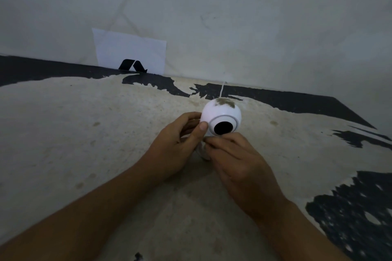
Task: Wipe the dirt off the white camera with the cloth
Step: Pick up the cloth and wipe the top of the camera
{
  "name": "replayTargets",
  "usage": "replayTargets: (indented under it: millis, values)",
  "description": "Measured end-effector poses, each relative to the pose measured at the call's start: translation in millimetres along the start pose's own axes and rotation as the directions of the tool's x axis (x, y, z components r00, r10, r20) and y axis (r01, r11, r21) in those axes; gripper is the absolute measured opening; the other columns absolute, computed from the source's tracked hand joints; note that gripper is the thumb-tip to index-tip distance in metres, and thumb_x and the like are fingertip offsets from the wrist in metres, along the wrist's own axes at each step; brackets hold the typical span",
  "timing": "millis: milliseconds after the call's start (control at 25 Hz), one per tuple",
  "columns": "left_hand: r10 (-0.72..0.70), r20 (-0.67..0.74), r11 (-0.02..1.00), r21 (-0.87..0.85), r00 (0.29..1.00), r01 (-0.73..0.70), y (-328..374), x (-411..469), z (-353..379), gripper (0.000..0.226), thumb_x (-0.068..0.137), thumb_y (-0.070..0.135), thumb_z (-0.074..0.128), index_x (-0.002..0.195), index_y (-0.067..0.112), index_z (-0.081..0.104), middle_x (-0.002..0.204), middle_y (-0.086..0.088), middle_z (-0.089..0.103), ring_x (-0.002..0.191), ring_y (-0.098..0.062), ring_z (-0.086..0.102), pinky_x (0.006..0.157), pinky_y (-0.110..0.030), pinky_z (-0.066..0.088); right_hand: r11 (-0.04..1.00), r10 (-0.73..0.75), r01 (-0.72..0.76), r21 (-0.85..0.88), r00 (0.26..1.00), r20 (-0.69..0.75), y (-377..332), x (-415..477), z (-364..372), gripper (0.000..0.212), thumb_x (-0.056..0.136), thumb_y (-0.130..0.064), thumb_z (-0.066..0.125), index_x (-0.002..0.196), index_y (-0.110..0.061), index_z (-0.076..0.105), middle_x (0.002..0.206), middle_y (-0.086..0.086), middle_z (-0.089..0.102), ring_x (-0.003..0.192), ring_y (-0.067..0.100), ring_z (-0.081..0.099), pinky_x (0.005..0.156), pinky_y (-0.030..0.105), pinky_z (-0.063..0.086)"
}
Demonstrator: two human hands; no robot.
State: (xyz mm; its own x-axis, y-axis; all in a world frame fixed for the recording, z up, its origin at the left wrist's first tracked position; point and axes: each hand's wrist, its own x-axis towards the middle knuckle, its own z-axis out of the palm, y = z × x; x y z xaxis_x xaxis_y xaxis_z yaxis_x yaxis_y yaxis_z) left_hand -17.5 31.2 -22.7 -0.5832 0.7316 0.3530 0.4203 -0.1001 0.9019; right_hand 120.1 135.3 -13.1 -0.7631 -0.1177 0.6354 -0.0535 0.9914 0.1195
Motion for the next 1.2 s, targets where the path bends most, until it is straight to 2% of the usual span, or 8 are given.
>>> replayTargets:
  millis: [200,320,480,600,760,960,1120,1200]
  values:
    - [-0.011,0.012,1.0,0.0,1.0,0.011,-0.6,-0.5,0.7,0.044,0.079,0.053,0.042,0.119,0.034,0.046,0.107,0.025,0.056,0.104,0.013,0.052,0.079,-0.003,0.043,0.995,-0.078,0.06,0.083,0.968,0.239,4.3,2.0,-10.7,0.023,0.071,-0.005,0.081,0.093,-0.008,0.075,0.088,0.008,0.075,0.078,0.022,0.067,0.061,0.033,0.06]
    - [-0.013,0.03,1.0,-0.008,0.999,0.013,-0.7,-0.7,0.0,0.045,0.079,0.057,0.043,0.119,0.039,0.045,0.113,0.022,0.058,0.106,0.01,0.053,0.082,-0.009,0.048,0.958,0.062,-0.056,0.281,0.998,-0.014,21.7,3.1,-30.7,0.018,0.078,-0.008,0.077,0.096,-0.006,0.074,0.096,0.004,0.075,0.086,0.016,0.069,0.075,0.026,0.058]
    - [-0.019,0.063,1.0,0.018,0.998,0.018,1.6,-3.1,1.1,0.052,0.07,0.067,0.05,0.119,0.052,0.037,0.113,0.032,0.052,0.107,0.015,0.049,0.079,-0.012,0.051,0.959,0.224,-0.162,0.232,0.936,-0.273,30.5,2.6,-34.2,0.024,0.085,-0.015,0.066,0.104,-0.002,0.069,0.105,0.003,0.068,0.099,0.015,0.066,0.092,0.021,0.051]
    - [-0.035,0.056,0.995,0.097,0.998,0.03,1.9,-3.4,1.7,0.058,0.065,0.066,0.054,0.118,0.059,0.031,0.11,0.039,0.047,0.102,0.023,0.045,0.078,-0.005,0.047,0.963,0.241,-0.191,0.193,0.926,-0.289,28.4,-0.2,-21.8,0.026,0.086,-0.01,0.063,0.109,0.002,0.066,0.113,0.011,0.068,0.108,0.021,0.064,0.095,0.031,0.052]
    - [-0.057,0.029,0.994,0.091,0.998,0.054,-0.3,-2.9,1.8,0.066,0.062,0.064,0.057,0.122,0.052,0.034,0.114,0.032,0.05,0.105,0.014,0.05,0.081,-0.011,0.048,0.971,0.185,-0.135,0.197,0.947,-0.262,30.5,1.0,-13.5,0.033,0.084,-0.006,0.069,0.116,0.0,0.065,0.123,0.006,0.061,0.115,0.022,0.059,0.104,0.021,0.041]
    - [-0.053,0.049,0.996,0.069,0.997,0.05,1.8,-2.9,1.6,0.058,0.063,0.061,0.058,0.116,0.056,0.035,0.11,0.034,0.051,0.103,0.019,0.049,0.072,0.0,0.044,0.939,0.299,-0.231,0.257,0.915,-0.271,35.7,-2.5,-11.7,0.033,0.085,-0.002,0.065,0.118,-0.001,0.064,0.124,0.008,0.063,0.116,0.019,0.061,0.099,0.029,0.05]
    - [-0.063,0.042,0.996,0.07,0.997,0.06,2.1,-2.0,1.9,0.06,0.061,0.062,0.057,0.115,0.056,0.033,0.109,0.036,0.049,0.099,0.022,0.049,0.071,0.0,0.044,0.965,0.212,-0.158,0.209,0.939,-0.27,32.4,-1.2,-11.6,0.029,0.092,-0.009,0.052,0.118,-0.001,0.064,0.124,0.008,0.064,0.112,0.019,0.059,0.099,0.02,0.046]
    - [-0.06,0.044,0.996,0.073,0.997,0.057,1.8,-1.9,1.4,0.059,0.062,0.062,0.057,0.114,0.057,0.032,0.108,0.037,0.049,0.099,0.023,0.048,0.071,0.0,0.044,0.95,0.258,-0.194,0.245,0.928,-0.268,34.6,-0.3,-9.6,0.03,0.092,-0.008,0.049,0.118,-0.001,0.064,0.124,0.007,0.064,0.112,0.019,0.059,0.098,0.022,0.048]
